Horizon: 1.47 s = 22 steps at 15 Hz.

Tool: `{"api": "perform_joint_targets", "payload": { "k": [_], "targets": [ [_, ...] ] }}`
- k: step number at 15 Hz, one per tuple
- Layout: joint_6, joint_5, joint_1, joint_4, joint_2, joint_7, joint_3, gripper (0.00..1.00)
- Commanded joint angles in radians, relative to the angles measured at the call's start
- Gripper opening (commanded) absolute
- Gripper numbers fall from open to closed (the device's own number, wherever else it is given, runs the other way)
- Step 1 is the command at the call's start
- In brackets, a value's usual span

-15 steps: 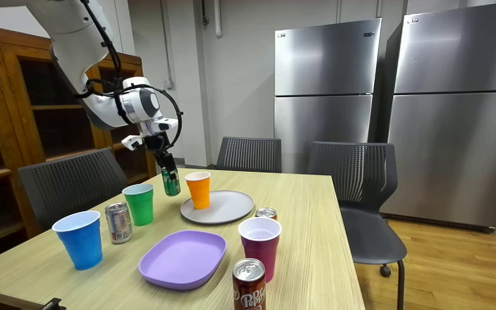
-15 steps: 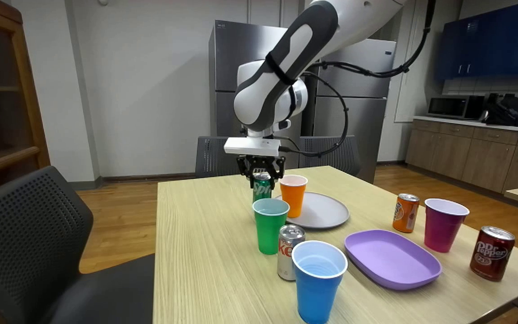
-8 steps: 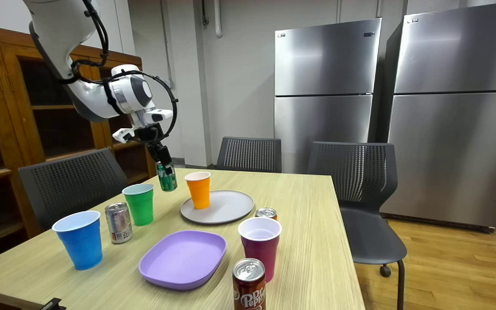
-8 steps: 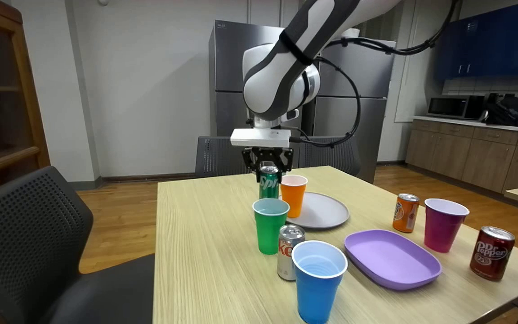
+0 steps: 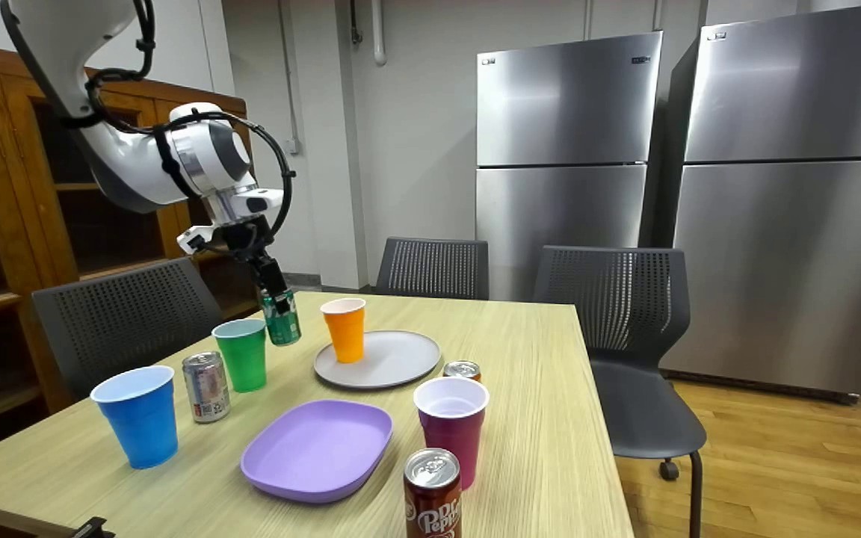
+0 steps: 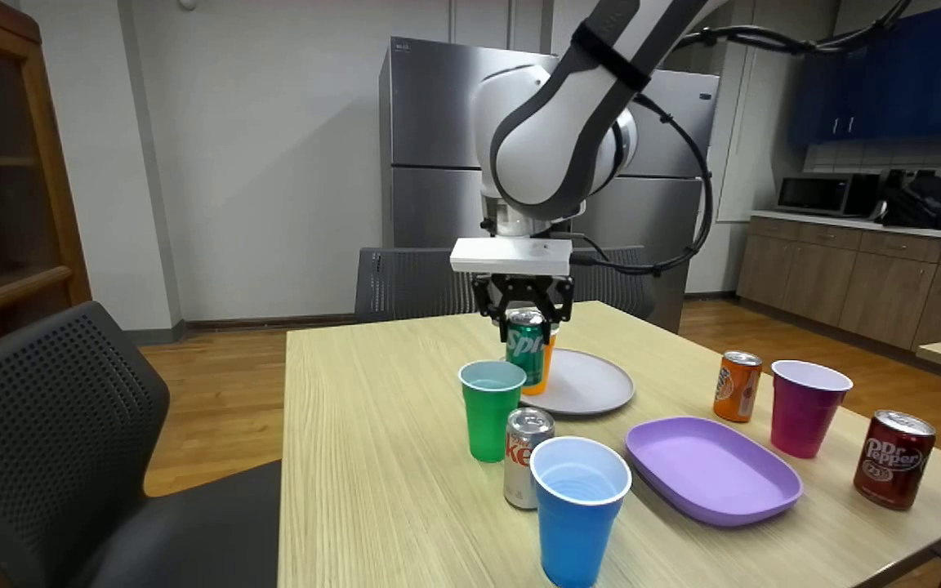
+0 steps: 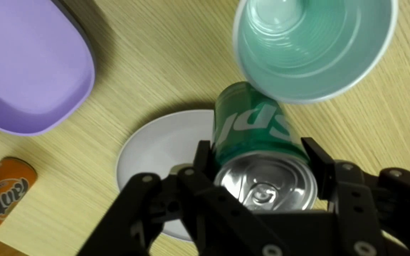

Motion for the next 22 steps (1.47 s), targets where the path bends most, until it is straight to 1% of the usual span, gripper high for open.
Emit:
{"api": "perform_joint_targets", "payload": {
  "k": [1,7,10,13,16,22],
  "targets": [
    [0.045,-0.059,-0.009,-0.166,-0.13,0.092,0.003,0.39],
    [0.053,-0.106,-0.051,-0.321,-0.229,0.189,0.013,0.39],
    [0.042,-0.117,-0.092,-0.367,-0.257,0.19,0.018,0.39],
    [0.038,-0.124,-0.132,-0.384,-0.254,0.174,0.02,0.39],
    [0.044,-0.106,-0.166,-0.389,-0.231,0.159,0.023,0.39],
    [0.043,-0.106,-0.196,-0.386,-0.189,0.153,0.016,0.39]
  ]
}}
